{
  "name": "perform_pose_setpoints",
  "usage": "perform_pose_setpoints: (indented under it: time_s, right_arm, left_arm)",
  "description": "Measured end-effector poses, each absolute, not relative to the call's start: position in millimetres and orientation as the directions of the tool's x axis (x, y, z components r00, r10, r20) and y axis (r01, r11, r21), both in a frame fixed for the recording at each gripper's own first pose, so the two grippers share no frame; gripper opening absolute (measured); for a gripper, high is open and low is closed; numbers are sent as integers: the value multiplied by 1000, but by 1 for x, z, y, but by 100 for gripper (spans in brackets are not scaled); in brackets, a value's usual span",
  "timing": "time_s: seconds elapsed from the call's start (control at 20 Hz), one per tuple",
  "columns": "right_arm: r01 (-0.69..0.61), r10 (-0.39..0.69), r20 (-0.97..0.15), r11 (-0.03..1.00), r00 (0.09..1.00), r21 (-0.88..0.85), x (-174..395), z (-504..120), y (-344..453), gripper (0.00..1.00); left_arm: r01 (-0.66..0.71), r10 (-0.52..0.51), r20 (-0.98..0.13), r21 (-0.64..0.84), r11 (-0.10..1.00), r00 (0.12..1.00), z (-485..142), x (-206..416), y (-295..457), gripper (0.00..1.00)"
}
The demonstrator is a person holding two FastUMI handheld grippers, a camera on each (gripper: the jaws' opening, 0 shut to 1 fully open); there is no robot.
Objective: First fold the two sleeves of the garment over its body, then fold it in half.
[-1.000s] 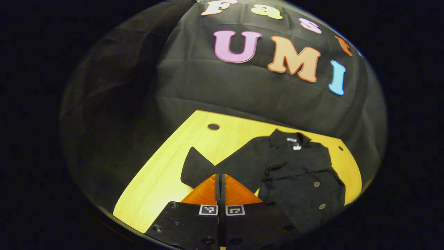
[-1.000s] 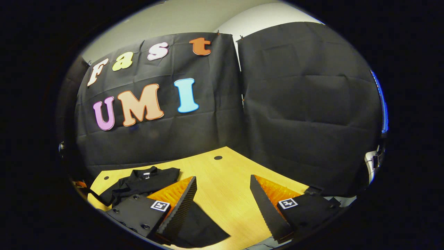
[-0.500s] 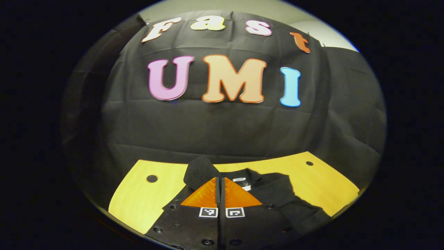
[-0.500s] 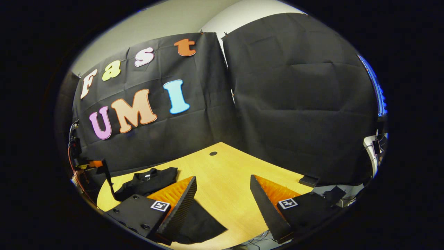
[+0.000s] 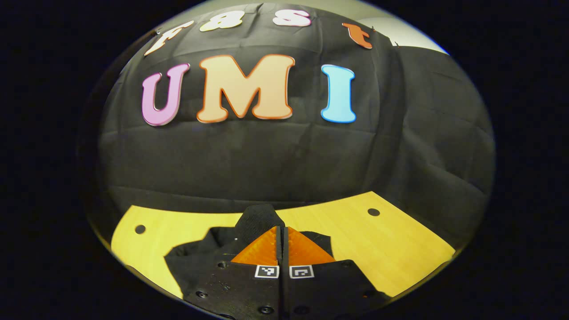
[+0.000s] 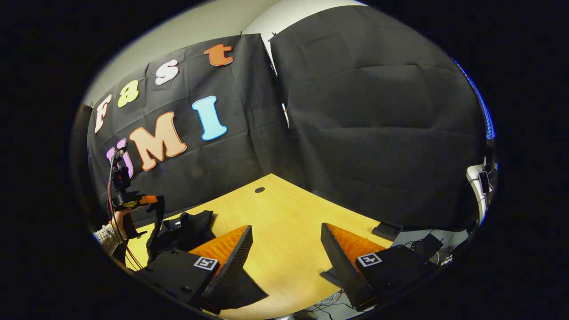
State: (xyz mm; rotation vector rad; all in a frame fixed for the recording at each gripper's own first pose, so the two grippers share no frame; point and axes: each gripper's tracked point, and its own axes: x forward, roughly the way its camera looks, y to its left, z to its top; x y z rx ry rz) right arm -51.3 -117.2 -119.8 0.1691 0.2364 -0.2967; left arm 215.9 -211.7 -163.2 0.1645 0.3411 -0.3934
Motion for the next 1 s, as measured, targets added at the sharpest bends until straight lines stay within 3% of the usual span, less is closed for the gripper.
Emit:
perform_pose_setpoints:
  time_s: [0.1,0.15,0.2,0.25,0.3,0.4,0.45,0.5,0.65,0.7,0.75,1.0]
  right_arm:
    - [299,-255,-272,945,928,134,-45,-128,-126,97]
    - [292,-246,-280,946,928,138,-41,-132,-127,92]
    - [283,-234,-287,948,929,145,-37,-135,-127,97]
    - [275,-224,-292,950,930,148,-33,-137,-127,92]
    - [266,-213,-297,952,931,150,-29,-140,-128,97]
    - [240,-186,-311,960,932,147,-22,-146,-124,97]
    - [223,-169,-319,965,932,139,-20,-150,-122,92]
    - [205,-152,-327,969,933,135,-17,-152,-120,97]
    - [130,-77,-344,982,936,135,-12,-158,-105,98]
    - [101,-50,-348,986,936,130,-9,-161,-99,93]
    - [78,-34,-353,991,935,113,-7,-164,-96,97]
    - [-63,89,-381,995,920,80,-4,-184,-63,97]
  left_arm:
    - [389,-322,-420,82,918,849,-195,215,-225,0]
    - [389,-320,-444,72,918,837,-209,212,-233,0]
    - [381,-308,-470,66,922,827,-221,210,-237,0]
    - [383,-311,-484,53,922,818,-230,209,-241,0]
    - [391,-329,-488,30,920,809,-234,207,-250,0]
    - [409,-368,-467,-14,912,804,-231,207,-266,4]
    - [413,-378,-453,-22,910,808,-227,204,-271,13]
    - [418,-382,-444,-18,908,811,-221,202,-273,29]
    - [413,-382,-375,1,911,845,-189,193,-267,76]
    - [402,-375,-349,5,916,859,-175,188,-259,92]
    - [382,-357,-323,16,924,877,-163,182,-247,96]
    - [259,-242,-165,87,962,956,-100,133,-152,95]
